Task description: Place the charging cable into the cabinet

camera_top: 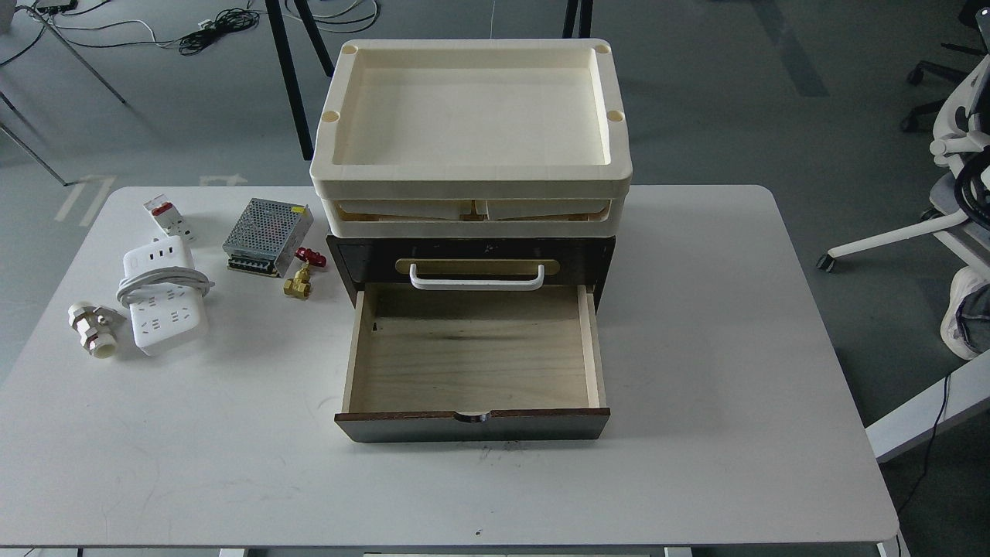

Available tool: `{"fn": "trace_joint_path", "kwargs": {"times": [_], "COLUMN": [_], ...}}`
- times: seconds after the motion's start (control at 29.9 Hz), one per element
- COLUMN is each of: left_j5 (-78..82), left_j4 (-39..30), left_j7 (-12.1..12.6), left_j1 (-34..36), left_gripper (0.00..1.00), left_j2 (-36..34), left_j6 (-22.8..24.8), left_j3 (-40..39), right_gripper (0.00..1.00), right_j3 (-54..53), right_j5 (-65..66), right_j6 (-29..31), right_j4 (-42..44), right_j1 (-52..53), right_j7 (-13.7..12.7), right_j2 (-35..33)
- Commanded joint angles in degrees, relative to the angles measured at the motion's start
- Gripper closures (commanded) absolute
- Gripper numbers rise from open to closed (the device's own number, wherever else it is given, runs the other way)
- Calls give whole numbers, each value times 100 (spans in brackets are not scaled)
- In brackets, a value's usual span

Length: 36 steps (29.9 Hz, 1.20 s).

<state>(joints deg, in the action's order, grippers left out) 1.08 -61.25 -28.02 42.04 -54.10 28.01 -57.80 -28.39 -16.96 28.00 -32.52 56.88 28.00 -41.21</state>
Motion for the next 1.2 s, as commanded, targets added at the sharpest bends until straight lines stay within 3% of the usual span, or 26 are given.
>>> {"fn": "trace_joint_path", "kwargs": {"times": [0.0,0.2,0.43,0.7,0.77,0.9,1.07,1.17], "left_j5": [1478,4545,6903,9313,9533,10253,11404,11827], "left_j4": [-658,-1379,-1468,-1354,-1136,-416,858,1404], "left_j7": [2,2,2,2,2,2,2,2], "left_j1": [-29,-81,-90,-99,-108,-64,-2,138], "left_gripper": [0,0,0,1,1,1,2,3], "left_j2": [-880,-2041,-2289,-2254,-2245,-1676,-796,-356], "left_j6": [-1,-1,-1,-1,-1,-716,-937,-1357], "left_j3": [146,287,726,2877,3343,4083,4155,4172], "right_gripper": [1,1,1,1,1,1,1,1], "right_j3": [-9,-210,-343,-352,-352,-343,-352,-360], "right_j5": [-1,-1,-1,-1,-1,-1,-1,-1], "right_j6": [0,0,0,0,0,0,0,0], "right_j4": [26,97,105,342,378,378,387,387], "right_j1": [-89,-273,-449,-564,-599,-608,-678,-731], "right_j7": [0,0,0,0,0,0,0,0], "right_j2": [-18,-150,-299,-308,-300,-300,-300,-308]}}
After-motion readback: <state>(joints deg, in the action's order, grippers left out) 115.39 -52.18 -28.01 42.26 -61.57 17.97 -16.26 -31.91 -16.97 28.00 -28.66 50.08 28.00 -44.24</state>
